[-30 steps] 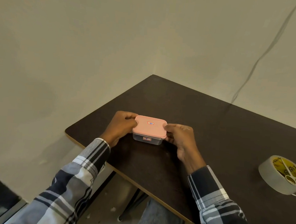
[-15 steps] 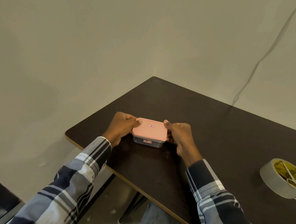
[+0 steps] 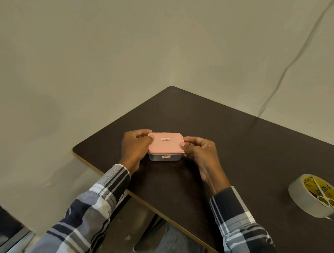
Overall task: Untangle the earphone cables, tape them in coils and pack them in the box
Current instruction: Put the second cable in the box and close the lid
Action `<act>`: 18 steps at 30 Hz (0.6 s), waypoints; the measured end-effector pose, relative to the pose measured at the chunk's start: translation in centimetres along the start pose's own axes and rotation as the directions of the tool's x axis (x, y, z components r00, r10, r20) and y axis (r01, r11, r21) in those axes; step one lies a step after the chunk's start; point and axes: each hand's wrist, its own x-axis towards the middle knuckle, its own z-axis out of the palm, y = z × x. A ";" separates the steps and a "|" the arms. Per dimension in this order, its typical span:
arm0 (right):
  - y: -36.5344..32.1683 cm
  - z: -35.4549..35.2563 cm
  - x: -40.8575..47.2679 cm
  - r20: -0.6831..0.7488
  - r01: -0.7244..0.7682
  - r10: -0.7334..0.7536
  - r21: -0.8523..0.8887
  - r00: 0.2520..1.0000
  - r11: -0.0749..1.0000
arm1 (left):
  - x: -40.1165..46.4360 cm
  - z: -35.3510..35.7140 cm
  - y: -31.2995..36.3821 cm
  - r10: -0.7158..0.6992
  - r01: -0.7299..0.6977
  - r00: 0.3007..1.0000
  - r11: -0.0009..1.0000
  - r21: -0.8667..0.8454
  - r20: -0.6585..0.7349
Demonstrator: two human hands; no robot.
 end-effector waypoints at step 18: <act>-0.4 6.5 5.9 0.143 0.185 -0.166 -0.129 0.976 0.974 | 2.0 -2.6 0.4 0.213 -0.165 0.963 0.951 0.260 -0.167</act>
